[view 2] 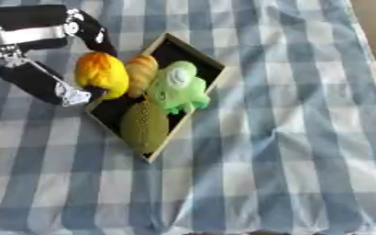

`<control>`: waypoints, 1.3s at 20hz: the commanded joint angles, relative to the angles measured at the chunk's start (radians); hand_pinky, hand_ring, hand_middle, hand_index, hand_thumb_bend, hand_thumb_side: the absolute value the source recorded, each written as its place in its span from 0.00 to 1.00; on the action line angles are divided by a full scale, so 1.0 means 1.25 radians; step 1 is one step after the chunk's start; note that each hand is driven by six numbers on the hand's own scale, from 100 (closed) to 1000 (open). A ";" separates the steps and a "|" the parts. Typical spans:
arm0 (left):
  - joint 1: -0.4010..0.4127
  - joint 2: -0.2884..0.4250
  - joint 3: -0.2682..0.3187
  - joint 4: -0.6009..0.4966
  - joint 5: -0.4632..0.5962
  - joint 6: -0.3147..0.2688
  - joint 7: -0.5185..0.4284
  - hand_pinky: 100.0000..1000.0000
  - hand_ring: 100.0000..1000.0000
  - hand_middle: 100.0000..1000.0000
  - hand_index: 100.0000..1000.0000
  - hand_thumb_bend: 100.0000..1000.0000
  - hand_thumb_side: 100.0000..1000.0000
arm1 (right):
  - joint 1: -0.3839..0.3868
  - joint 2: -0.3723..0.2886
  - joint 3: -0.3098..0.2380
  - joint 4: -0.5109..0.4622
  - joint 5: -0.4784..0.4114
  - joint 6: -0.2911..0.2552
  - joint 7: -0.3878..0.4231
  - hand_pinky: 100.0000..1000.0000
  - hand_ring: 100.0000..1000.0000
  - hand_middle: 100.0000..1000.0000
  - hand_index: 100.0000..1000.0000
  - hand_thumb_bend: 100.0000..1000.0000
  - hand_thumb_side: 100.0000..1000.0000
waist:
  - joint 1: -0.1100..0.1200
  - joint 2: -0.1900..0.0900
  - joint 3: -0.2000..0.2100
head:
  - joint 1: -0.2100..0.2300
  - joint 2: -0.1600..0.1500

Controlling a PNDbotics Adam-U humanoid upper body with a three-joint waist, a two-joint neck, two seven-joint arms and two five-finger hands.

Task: Pick up objects on the table and place them in the box.

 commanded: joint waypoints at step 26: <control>0.058 0.063 0.145 -0.158 -0.033 -0.011 0.150 0.79 0.81 0.75 0.87 0.18 0.39 | -0.003 -0.012 -0.016 -0.013 -0.012 0.010 -0.020 0.87 0.84 0.74 0.77 0.00 0.45 | 0.004 -0.021 0.005 | -0.015 0.005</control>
